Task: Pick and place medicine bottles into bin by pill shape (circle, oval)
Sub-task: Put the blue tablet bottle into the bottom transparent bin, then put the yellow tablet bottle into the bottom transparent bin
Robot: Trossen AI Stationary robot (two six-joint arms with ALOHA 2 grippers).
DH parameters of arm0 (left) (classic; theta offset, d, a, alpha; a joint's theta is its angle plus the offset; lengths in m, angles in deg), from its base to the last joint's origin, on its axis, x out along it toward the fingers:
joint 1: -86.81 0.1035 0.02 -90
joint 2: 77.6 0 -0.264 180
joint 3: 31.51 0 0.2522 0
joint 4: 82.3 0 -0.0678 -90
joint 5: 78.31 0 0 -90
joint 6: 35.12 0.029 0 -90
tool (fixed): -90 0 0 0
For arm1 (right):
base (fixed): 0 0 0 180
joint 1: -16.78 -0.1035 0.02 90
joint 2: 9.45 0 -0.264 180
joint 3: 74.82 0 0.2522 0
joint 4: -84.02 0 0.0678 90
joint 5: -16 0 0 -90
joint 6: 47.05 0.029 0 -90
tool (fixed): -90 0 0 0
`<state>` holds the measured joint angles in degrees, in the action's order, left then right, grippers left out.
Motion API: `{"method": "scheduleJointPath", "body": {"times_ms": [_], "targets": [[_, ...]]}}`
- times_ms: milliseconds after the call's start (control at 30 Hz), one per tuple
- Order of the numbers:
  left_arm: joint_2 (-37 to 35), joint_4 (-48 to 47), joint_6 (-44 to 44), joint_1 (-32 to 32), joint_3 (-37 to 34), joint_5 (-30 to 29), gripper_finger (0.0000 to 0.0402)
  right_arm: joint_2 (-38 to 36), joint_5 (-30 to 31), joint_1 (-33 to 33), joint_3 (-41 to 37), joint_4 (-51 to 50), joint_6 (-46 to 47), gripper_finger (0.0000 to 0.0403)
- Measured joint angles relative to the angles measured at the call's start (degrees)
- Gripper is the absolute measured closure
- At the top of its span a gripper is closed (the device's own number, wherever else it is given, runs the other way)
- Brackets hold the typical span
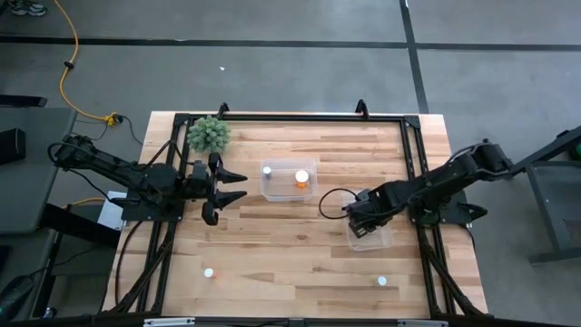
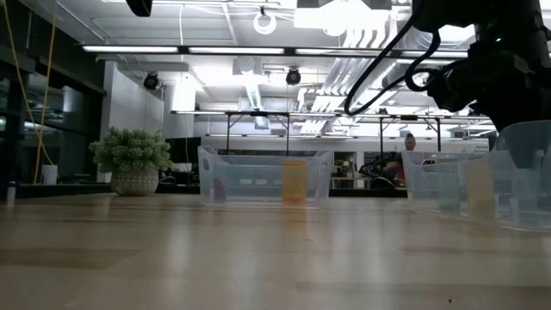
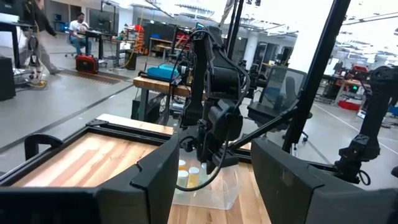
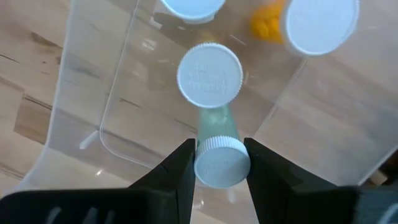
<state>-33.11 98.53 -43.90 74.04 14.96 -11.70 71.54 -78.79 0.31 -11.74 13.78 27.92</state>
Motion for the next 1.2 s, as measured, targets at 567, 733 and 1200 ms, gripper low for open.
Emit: {"method": "scheduleJointPath", "body": {"times_ms": [567,733,1200], "targets": [[0.00,-0.02,-0.63,-0.01,0.00,0.23,0.0214,0.42,0.11,0.00,0.00,0.25,0.65,0.0292],[0.00,-0.04,-0.63,-0.02,0.00,0.23,0.0214,0.42,0.27,0.00,0.00,0.25,0.65,0.0264],[0.00,-0.07,-2.13,0.00,0.00,2.37,0.0214,-2.67,1.74,-0.08,3.41,-2.79,-6.35,0.0147]]}}
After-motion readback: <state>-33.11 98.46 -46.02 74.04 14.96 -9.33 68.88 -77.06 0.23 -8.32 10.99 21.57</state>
